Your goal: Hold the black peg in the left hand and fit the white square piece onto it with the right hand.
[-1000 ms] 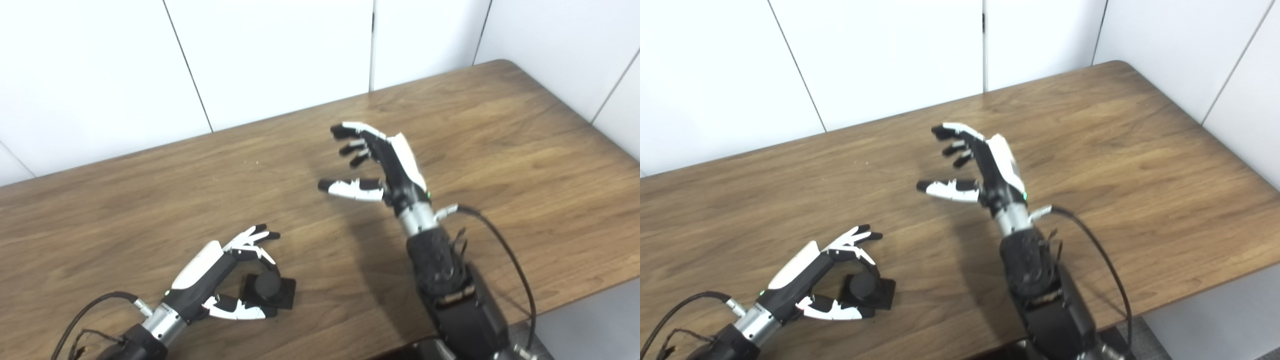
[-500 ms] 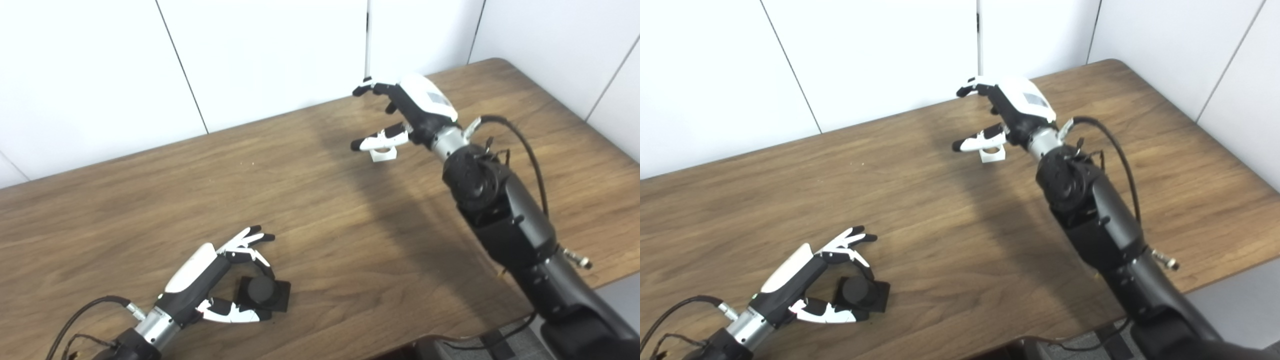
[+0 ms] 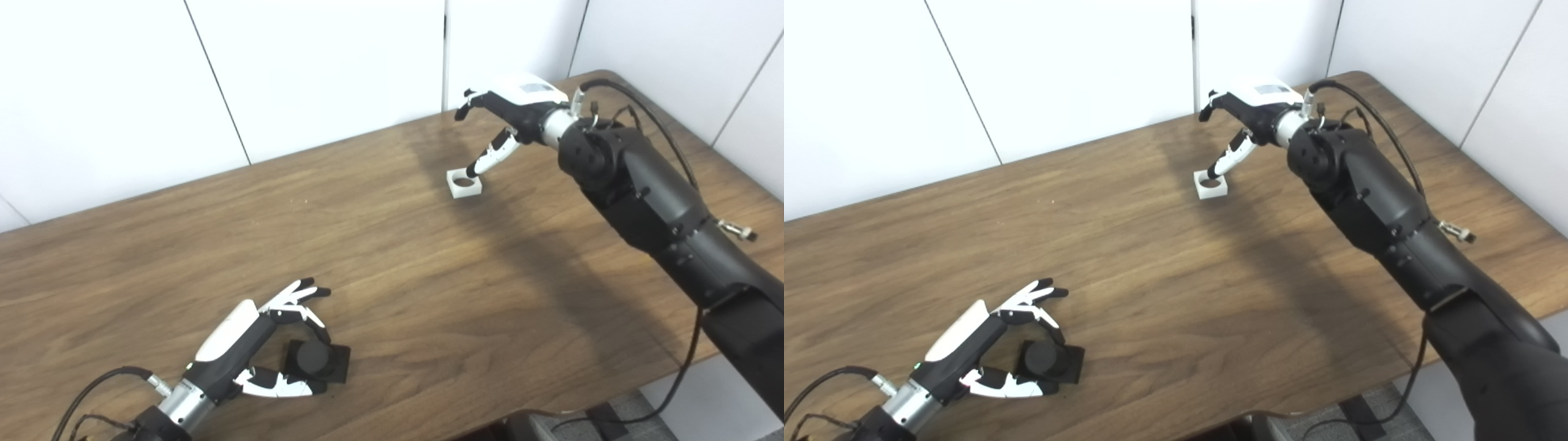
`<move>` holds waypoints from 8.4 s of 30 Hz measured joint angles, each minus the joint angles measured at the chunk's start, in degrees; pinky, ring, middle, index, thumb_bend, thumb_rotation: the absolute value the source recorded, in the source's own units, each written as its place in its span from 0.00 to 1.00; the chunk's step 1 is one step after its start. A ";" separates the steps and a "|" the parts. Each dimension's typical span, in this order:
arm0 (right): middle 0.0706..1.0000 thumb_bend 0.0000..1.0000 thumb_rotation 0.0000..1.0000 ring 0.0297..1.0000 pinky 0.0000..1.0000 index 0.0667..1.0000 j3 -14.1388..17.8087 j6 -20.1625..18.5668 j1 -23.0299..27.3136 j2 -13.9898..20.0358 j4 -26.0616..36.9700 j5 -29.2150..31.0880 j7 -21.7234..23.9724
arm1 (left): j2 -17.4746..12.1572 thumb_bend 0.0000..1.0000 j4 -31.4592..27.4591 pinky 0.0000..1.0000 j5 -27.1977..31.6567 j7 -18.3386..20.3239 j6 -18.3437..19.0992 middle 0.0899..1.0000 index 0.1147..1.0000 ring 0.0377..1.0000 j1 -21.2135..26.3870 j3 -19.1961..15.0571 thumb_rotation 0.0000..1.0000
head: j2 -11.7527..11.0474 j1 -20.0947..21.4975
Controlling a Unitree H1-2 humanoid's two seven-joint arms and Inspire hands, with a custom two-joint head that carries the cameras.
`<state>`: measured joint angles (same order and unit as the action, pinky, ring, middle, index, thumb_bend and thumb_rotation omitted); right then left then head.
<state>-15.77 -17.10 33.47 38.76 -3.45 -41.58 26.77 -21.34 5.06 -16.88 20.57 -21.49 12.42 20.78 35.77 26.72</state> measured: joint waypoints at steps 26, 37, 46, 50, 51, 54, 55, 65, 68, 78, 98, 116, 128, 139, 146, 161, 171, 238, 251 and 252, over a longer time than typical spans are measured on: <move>0.98 0.91 0.37 1.00 0.98 0.81 -3.78 0.21 2.15 -1.45 -10.95 1.65 6.34 | 0.00 0.52 -1.38 0.93 -0.81 -0.02 1.43 0.90 0.42 0.99 -0.60 -0.23 0.05 | 1.14 -1.93; 0.95 0.82 0.35 0.96 0.96 0.77 -3.84 1.88 1.92 -2.32 -13.52 1.95 1.08 | -0.02 0.52 -2.11 0.94 -1.18 0.39 2.39 0.90 0.42 0.99 -0.63 -0.24 0.06 | 1.67 -2.64; 0.87 0.71 0.24 0.90 0.87 0.63 -2.75 2.82 0.31 -3.80 -15.06 2.03 -6.59 | -0.02 0.52 -2.11 0.94 -1.17 0.36 2.35 0.90 0.42 0.99 -0.85 -0.35 0.06 | 1.93 -2.99; 0.84 0.52 0.15 0.88 0.87 0.47 -2.21 4.47 0.11 -4.56 -15.37 2.67 -9.05 | -0.02 0.52 -2.10 0.93 -1.17 0.34 2.32 0.90 0.42 0.99 -0.92 -0.46 0.06 | 2.11 -2.99; 0.84 0.52 0.15 0.88 0.87 0.46 -2.21 4.61 0.12 -4.81 -15.39 2.79 -9.39 | -0.02 0.52 -2.10 0.93 -1.18 0.34 2.32 0.90 0.42 0.99 -0.92 -0.46 0.06 | 2.11 -2.99; 0.83 0.51 0.15 0.88 0.87 0.46 -2.07 4.72 0.11 -5.38 -16.14 2.86 -10.87 | -0.02 0.52 -2.10 0.94 -1.18 0.29 2.19 0.90 0.42 0.99 -1.03 -0.51 0.06 | 2.37 -3.25; 0.83 0.51 0.15 0.88 0.87 0.46 -2.06 4.75 0.12 -5.40 -16.22 2.89 -11.04 | -0.02 0.52 -2.10 0.95 -1.18 0.28 2.17 0.90 0.42 0.99 -1.08 -0.53 0.06 | 2.46 -3.17; 0.80 0.51 0.15 0.86 0.84 0.45 -2.49 4.98 0.10 -5.35 -16.37 2.95 -11.92 | -0.02 0.52 -2.23 0.93 -1.15 0.19 2.04 0.89 0.42 0.99 -1.39 -0.72 0.05 | 2.81 -3.43; 0.79 0.51 0.15 0.85 0.81 0.45 -2.91 5.30 0.11 -5.22 -16.38 2.82 -12.04 | -0.02 0.52 -2.31 0.92 -1.15 0.19 2.04 0.89 0.42 0.99 -1.43 -0.79 0.05 | 2.81 -3.52; 0.78 0.51 0.14 0.86 0.85 0.45 -3.05 6.42 0.06 -5.12 -16.65 2.80 -12.85 | -0.02 0.52 -2.51 0.93 -1.13 0.24 2.14 0.90 0.42 0.99 -1.66 -0.84 0.05 | 2.90 -3.52; 0.79 0.51 0.14 0.85 0.87 0.45 -1.63 8.23 -4.54 -5.22 -7.23 3.31 -12.70 | -0.14 0.52 -2.61 0.94 -1.11 0.49 2.20 0.90 0.42 1.00 -1.50 -0.86 0.06 | 3.34 -7.29; 0.79 0.51 0.14 0.85 0.82 0.44 0.15 11.85 -5.97 -5.68 5.02 7.37 -8.58 | 1.37 0.52 -2.60 0.96 -2.44 0.09 3.35 0.92 0.43 1.00 -1.42 -0.36 0.07 | 5.80 -21.00; 0.77 0.51 0.14 0.82 0.77 0.44 0.98 17.61 -9.44 -6.04 11.05 11.29 -8.20 | 4.12 0.52 -2.21 0.99 -4.35 -0.09 7.04 0.93 0.43 1.00 -0.16 0.85 0.07 | 6.94 -31.89; 0.75 0.52 0.13 0.82 0.79 0.44 2.15 19.22 -10.44 -5.99 19.99 15.12 -4.18 | 6.13 0.52 -1.03 0.99 -5.52 -1.24 8.79 0.94 0.43 1.00 0.98 1.79 0.08 | 8.17 -40.25; 0.75 0.52 0.13 0.82 0.81 0.44 1.88 19.42 -10.59 -6.34 23.45 16.08 -0.97 | 6.73 0.52 -1.06 0.99 -6.70 -1.75 10.23 0.94 0.43 1.00 1.83 2.64 0.08 | 9.41 -40.78; 0.76 0.51 0.14 0.83 0.84 0.44 -0.80 20.30 -11.74 -9.95 24.63 16.50 2.89 | 6.87 0.52 -1.22 1.00 -6.78 -1.93 10.94 0.94 0.43 1.00 2.00 2.86 0.07 | 9.84 -39.73; 0.76 0.51 0.14 0.83 0.82 0.44 -2.91 20.47 -12.83 -11.55 24.26 15.34 3.77 | 6.86 0.52 -1.27 0.99 -6.77 -1.90 11.16 0.94 0.43 1.00 2.01 2.87 0.07 | 10.11 -39.38; 0.90 0.91 0.30 0.90 0.80 0.80 -8.55 13.89 -10.82 -13.32 19.14 7.44 14.14 | 6.33 0.52 -3.24 0.98 -6.85 -1.86 13.75 0.93 0.43 1.00 1.78 3.77 0.07 | 11.69 -38.23; 0.88 0.85 0.22 0.88 0.82 0.78 -1.82 11.95 -12.83 -9.34 16.72 7.38 13.36 | 5.59 0.52 -3.49 0.97 -6.68 -1.87 13.34 0.93 0.43 1.00 1.73 3.66 0.08 | 11.25 -35.42; 0.88 0.84 0.22 0.88 0.81 0.78 -1.09 11.41 -12.98 -8.72 16.66 7.36 13.12 | 5.42 0.52 -3.54 0.98 -6.62 -1.87 13.24 0.93 0.43 1.00 1.68 3.62 0.07 | 11.16 -35.16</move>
<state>-16.86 -5.69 20.49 30.05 13.22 -34.22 39.90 -15.92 1.53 -23.50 18.70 -8.25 14.09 24.41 46.93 -8.44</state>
